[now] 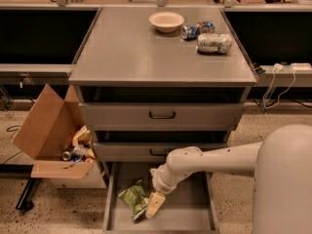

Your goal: Pick green jalapeno chip bag from bottom drawer and place on counter

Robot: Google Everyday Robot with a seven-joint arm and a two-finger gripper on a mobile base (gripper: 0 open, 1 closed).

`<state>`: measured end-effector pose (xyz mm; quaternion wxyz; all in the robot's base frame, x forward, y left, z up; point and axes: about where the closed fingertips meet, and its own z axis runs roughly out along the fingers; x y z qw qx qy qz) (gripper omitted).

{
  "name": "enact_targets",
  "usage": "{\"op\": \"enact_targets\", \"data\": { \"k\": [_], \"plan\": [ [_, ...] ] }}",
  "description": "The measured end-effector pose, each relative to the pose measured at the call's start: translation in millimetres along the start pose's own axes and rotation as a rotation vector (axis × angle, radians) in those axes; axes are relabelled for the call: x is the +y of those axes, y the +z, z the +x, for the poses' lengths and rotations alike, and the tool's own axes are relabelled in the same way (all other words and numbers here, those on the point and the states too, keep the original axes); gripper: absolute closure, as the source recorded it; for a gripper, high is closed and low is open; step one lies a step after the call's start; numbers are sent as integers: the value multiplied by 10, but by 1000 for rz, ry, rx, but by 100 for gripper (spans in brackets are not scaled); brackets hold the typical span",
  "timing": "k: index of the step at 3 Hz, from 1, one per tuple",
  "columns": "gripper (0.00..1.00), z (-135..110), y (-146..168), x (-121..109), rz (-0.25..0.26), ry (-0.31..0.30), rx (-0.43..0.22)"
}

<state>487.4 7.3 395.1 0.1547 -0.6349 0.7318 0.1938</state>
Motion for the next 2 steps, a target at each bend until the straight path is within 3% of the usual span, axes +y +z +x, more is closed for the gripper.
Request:
{"op": "enact_targets", "data": {
  "k": [1,2],
  "plan": [
    [0,-2,-5,1,0,0,0],
    [0,52,201,-92,-9,11,-3]
  ]
}}
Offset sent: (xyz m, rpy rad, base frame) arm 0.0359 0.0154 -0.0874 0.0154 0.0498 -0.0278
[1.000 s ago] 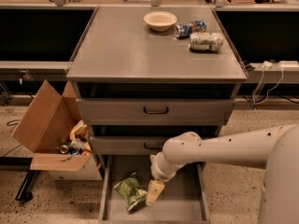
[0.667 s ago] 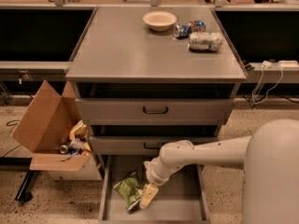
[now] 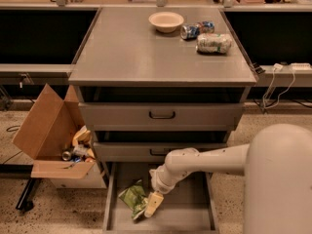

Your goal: Pick green jalapeno chip bag from bottom drawer and place on counter

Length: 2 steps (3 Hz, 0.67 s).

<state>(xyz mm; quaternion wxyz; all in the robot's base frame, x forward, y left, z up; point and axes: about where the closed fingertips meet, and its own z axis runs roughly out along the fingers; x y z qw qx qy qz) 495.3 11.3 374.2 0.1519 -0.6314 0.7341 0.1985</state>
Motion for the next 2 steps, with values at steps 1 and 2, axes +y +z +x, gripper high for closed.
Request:
{"op": "enact_targets", "data": {
  "k": [1,2],
  "plan": [
    [0,119,389,-184,1,18,-25],
    [0,249,715,-344,5,43,-46]
  ]
}}
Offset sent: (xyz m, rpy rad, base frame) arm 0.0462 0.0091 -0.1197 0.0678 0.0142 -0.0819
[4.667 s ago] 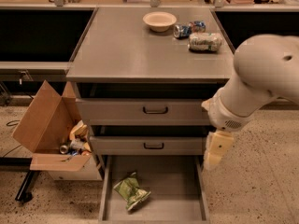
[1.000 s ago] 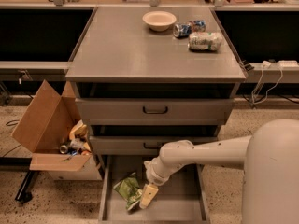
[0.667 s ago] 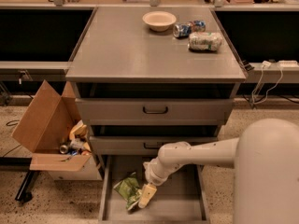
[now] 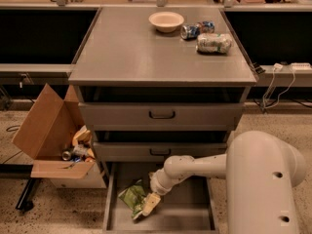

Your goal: Pick green jalapeno chip bag from bottom drawer and place on counter

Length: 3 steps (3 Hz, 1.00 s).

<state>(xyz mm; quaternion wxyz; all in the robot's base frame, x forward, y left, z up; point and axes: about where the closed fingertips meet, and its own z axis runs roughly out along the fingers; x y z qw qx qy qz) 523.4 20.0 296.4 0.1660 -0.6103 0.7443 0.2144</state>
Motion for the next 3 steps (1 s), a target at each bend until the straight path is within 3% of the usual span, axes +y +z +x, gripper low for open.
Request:
{"op": "enact_targets", "data": {
  "k": [2,3],
  "plan": [
    [0,179,743,-229,-18,63,9],
    [0,310,958,-313,-23,96,23]
  ]
}}
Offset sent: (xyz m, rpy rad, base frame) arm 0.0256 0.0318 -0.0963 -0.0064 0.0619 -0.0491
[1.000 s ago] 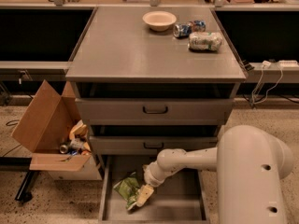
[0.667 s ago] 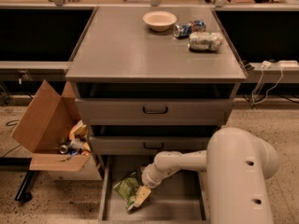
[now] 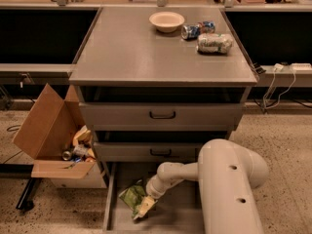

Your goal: Pick green jalapeno chip bag from bottom drawer and place on counter

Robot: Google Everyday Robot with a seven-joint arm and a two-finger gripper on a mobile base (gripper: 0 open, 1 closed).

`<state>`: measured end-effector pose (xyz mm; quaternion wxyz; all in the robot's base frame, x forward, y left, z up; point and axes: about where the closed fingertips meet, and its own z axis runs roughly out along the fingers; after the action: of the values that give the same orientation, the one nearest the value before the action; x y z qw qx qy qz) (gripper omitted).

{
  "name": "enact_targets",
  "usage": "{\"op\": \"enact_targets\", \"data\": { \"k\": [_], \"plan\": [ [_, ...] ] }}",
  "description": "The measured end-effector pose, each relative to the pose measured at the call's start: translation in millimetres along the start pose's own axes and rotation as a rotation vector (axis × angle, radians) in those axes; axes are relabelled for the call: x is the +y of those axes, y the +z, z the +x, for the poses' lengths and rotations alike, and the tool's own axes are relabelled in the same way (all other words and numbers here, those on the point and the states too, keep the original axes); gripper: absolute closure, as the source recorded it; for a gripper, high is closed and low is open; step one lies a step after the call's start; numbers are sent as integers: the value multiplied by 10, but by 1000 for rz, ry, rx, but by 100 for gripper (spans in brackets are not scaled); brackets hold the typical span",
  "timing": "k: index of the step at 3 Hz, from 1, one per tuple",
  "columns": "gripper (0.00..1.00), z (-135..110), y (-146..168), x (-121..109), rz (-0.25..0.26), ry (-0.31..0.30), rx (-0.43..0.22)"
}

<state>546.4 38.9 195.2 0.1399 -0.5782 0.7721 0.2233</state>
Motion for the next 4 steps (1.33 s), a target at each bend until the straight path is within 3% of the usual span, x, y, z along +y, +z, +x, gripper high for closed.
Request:
{"op": "enact_targets", "data": {
  "k": [2,4],
  "plan": [
    [0,305,423,-158,-45,57,37],
    [42,364,540,-172,-64,63,49]
  ]
}}
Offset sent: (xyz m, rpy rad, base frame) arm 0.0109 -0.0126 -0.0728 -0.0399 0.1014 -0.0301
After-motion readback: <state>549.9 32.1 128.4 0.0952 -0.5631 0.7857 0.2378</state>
